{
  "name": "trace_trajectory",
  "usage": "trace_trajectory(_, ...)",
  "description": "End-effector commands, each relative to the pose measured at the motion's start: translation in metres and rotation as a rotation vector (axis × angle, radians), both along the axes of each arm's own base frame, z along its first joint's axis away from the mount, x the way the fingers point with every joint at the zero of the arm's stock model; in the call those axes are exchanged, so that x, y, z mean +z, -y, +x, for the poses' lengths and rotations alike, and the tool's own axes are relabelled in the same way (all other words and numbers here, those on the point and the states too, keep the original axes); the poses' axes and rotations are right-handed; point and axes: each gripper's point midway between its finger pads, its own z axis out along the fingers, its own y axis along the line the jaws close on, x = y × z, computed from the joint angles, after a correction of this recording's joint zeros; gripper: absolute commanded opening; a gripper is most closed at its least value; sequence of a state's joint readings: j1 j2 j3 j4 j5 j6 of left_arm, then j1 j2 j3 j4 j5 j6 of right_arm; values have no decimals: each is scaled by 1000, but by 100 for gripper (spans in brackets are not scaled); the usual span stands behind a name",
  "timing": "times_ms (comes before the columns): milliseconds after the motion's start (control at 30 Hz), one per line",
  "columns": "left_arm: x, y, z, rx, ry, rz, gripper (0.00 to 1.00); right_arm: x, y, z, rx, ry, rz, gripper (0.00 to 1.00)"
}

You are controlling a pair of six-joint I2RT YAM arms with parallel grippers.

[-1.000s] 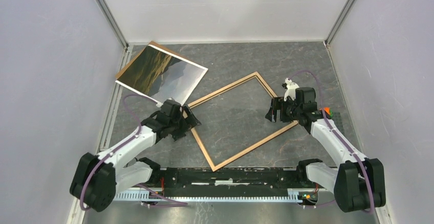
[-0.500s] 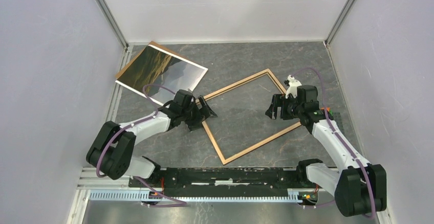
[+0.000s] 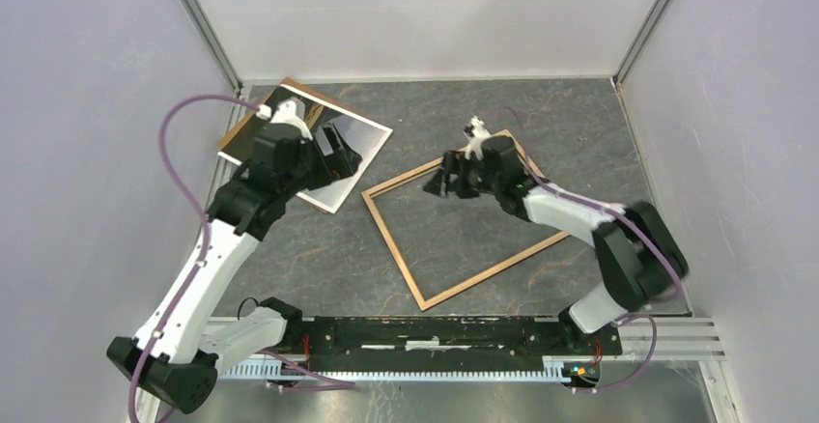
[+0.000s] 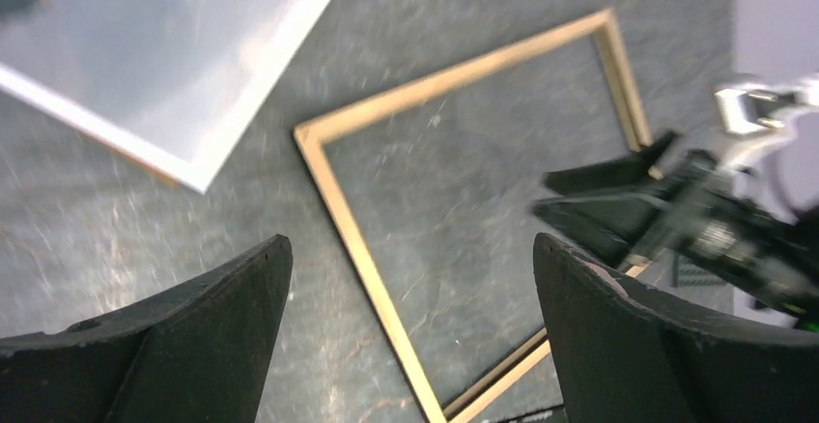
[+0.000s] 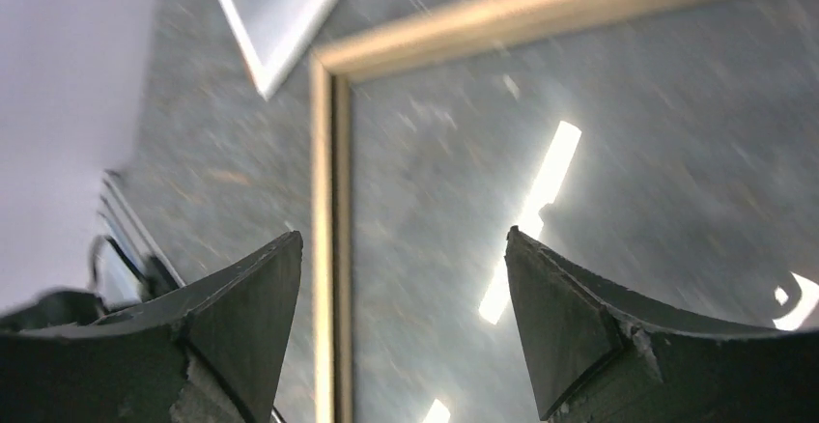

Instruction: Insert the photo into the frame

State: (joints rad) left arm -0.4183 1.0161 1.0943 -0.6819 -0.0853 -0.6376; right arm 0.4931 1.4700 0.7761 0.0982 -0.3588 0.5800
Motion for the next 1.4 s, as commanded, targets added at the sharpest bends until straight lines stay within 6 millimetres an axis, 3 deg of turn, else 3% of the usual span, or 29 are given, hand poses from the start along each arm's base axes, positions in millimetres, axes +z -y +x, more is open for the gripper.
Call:
trace_trajectory(0, 58, -9, 4, -71, 167, 104, 100, 72, -86, 59, -30, 148, 272, 81)
trace_trajectory(167, 101, 31, 25, -191, 281, -25, 100, 62, -159, 95, -47, 96, 333, 79)
trace_trajectory(233, 112, 43, 33, -228, 312, -51, 100, 48, -178, 107, -65, 59, 346, 78)
trace_trajectory(300, 120, 49, 42, -254, 338, -36, 100, 32, -193, 115, -78, 11, 346, 76)
trace_trajectory(400, 129, 43, 51, -242, 371, 37, 100, 10, -209, 121, -94, -35, 332, 74)
trace_trajectory(500, 126, 29, 55, -194, 394, 115, 100, -13, -208, 124, -129, -72, 285, 72)
trace_trajectory(700, 94, 17, 54, -155, 378, 158, 100, -34, -209, 124, -149, -101, 271, 70)
trace_trajectory(900, 94, 11, 49, -140, 391, 164, 100, -53, -213, 126, -188, -153, 296, 64)
trace_trajectory(1367, 95, 10, 46, -139, 394, 166, 100, -78, -211, 132, -296, -218, 268, 59)
